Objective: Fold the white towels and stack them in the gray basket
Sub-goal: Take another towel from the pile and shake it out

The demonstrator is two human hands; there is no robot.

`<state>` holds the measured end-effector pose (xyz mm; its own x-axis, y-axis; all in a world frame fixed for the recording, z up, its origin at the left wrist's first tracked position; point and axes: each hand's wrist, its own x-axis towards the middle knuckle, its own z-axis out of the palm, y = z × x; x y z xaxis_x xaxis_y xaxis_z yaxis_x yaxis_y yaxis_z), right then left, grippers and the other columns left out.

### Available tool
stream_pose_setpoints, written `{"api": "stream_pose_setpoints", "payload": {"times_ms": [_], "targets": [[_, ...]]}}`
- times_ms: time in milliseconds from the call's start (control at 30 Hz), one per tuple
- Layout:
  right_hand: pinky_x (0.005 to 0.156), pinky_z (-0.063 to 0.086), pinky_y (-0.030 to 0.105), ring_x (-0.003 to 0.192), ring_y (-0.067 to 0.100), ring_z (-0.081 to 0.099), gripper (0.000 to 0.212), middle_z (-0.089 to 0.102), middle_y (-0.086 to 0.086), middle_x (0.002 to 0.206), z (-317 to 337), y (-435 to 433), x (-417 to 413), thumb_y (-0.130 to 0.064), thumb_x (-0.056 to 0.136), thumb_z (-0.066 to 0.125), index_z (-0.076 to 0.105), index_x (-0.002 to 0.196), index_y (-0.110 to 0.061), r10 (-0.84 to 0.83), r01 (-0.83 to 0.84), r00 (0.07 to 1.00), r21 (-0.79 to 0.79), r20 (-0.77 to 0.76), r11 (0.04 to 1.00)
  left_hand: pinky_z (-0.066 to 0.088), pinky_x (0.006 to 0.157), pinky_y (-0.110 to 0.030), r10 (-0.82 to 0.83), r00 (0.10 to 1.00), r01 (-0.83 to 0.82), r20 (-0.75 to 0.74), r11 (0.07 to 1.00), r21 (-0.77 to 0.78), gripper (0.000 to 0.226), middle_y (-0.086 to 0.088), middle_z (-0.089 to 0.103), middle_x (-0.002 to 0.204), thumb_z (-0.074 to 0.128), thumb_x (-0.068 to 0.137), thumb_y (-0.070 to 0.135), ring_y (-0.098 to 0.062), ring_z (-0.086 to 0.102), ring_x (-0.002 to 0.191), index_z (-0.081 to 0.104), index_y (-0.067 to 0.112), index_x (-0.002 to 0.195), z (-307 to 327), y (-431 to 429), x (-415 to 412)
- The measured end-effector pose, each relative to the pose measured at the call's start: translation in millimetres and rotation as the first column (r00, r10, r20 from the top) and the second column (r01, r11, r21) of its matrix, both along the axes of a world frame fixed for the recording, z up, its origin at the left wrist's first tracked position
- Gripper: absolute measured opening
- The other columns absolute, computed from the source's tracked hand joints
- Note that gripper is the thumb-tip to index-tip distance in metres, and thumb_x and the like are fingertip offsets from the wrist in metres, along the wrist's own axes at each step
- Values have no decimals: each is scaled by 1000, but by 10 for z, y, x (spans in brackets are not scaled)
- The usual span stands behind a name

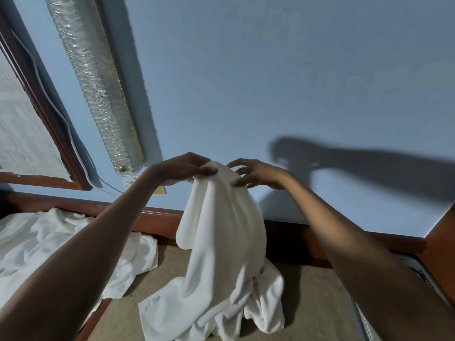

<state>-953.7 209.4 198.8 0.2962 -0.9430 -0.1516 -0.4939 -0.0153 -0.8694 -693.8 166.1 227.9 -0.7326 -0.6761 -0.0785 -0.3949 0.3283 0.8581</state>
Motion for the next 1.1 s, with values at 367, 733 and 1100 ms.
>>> {"api": "stream_pose_setpoints", "payload": {"times_ms": [367, 733, 1100], "targets": [[95, 49, 38, 90, 6, 61, 18, 67, -13, 87, 37, 26, -69, -40, 99, 64, 73, 88, -29, -103, 126, 981, -142, 162, 982, 43, 66, -23, 20, 992, -18, 126, 1000, -24, 37, 4, 56, 70, 71, 94, 40, -9, 53, 69, 71, 6, 80, -200, 111, 2], [60, 34, 27, 64, 7, 45, 28, 54, -3, 70, 51, -62, -369, -34, 99, 65, 71, 80, -14, -481, 517, 856, -368, 192, 773, 31, 53, -23, 264, 960, -278, -92, 934, -226, 37, 4, 48, 67, 54, 104, 46, -9, 39, 59, 59, 18, 80, -237, 124, -160], [64, 31, 30, 89, 28, 68, 37, 70, 27, 93, 47, 15, -716, -31, 98, 64, 69, 81, 1, -792, 743, 599, -453, 122, 493, 29, 53, -25, 292, 952, -305, -91, 913, -269, 34, 1, 43, 61, 75, 92, 36, -10, 36, 56, 74, 8, 74, -116, -91, 227]]}}
